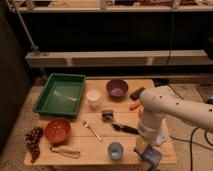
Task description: Place sponge in metal cup
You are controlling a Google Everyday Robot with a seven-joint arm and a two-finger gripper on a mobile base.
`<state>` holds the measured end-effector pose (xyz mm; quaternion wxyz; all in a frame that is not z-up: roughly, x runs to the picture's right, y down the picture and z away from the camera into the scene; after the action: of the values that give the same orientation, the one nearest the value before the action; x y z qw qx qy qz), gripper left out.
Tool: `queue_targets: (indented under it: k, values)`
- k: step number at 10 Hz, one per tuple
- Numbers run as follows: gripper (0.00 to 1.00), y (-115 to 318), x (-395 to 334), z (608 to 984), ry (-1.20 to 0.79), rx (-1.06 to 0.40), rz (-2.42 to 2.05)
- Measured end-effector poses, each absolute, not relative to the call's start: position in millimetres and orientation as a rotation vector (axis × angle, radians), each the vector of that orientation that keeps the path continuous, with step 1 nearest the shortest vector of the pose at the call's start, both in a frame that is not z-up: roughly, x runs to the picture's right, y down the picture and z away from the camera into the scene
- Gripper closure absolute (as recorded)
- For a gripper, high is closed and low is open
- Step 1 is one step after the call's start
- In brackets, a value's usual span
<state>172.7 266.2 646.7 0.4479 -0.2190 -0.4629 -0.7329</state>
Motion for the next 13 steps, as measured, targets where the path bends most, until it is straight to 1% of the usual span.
queue_targets:
  k: [2,4,6,7,9,13]
  values:
    - [1.00,284,172,658,-1.127,-0.558,-1.811]
    - [1.00,288,169,660,-1.110,-0.537,-1.824]
    - [1.00,287,169,661,-1.089,-0.496,-1.843]
    - [1.00,285,168,661,-1.070,-0.443,-1.866]
    - [1.00,276,170,660,-1.041,-0.380,-1.900]
    - [1.00,264,168,661,-0.969,-0.320,-2.007]
